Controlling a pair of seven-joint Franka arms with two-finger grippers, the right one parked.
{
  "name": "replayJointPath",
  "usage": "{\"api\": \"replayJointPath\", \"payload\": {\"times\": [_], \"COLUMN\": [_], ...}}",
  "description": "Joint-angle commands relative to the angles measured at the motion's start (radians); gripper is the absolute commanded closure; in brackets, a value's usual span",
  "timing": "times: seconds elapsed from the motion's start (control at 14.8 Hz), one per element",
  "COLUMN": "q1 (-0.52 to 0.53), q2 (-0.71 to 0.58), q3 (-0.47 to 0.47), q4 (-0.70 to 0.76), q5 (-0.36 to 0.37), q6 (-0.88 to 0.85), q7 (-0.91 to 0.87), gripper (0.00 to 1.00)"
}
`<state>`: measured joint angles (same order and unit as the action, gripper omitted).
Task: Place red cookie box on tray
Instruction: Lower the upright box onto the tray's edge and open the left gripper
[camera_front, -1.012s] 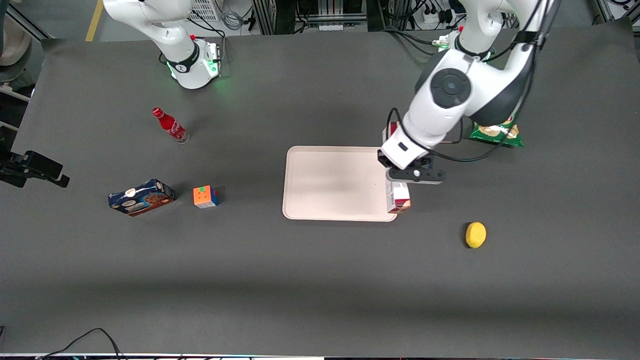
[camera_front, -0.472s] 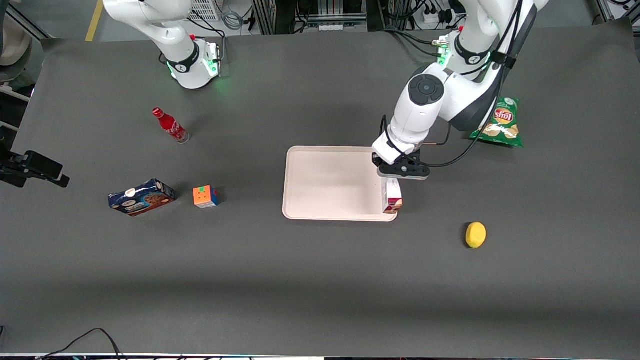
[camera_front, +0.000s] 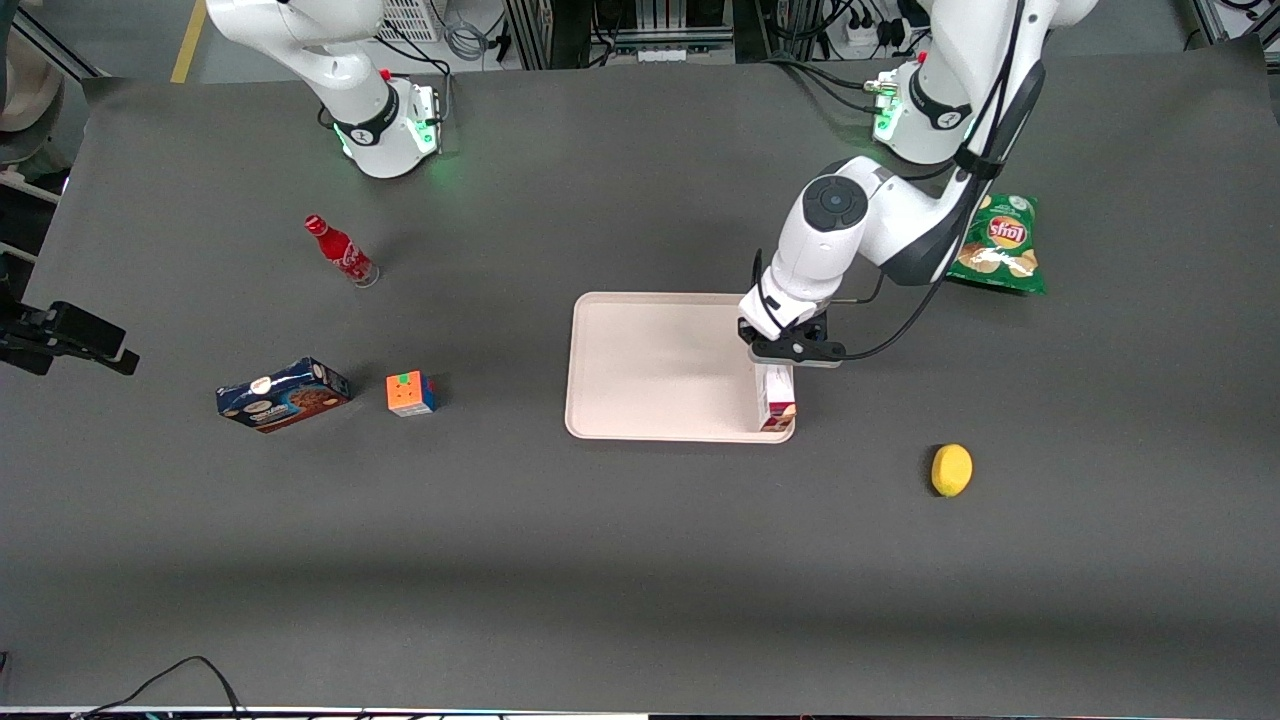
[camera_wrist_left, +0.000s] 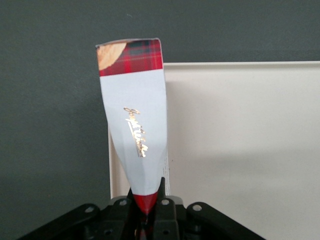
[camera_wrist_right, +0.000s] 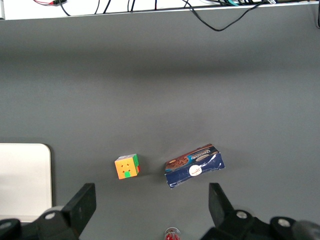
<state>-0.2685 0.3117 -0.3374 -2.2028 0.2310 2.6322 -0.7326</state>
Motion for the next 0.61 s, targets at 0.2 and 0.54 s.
{"api": "replayJointPath", "payload": {"times": [0.2, 0.54], "q1": [-0.012, -0.012], "q2": [0.033, 0.046], "q3": [0.005, 0.011], "q4": [-0.006, -0.005], "q5": [0.060, 0.060], "q6": [0.048, 0.061], "q7": [-0.059, -0.059], "gripper": [1.00, 0.80]}}
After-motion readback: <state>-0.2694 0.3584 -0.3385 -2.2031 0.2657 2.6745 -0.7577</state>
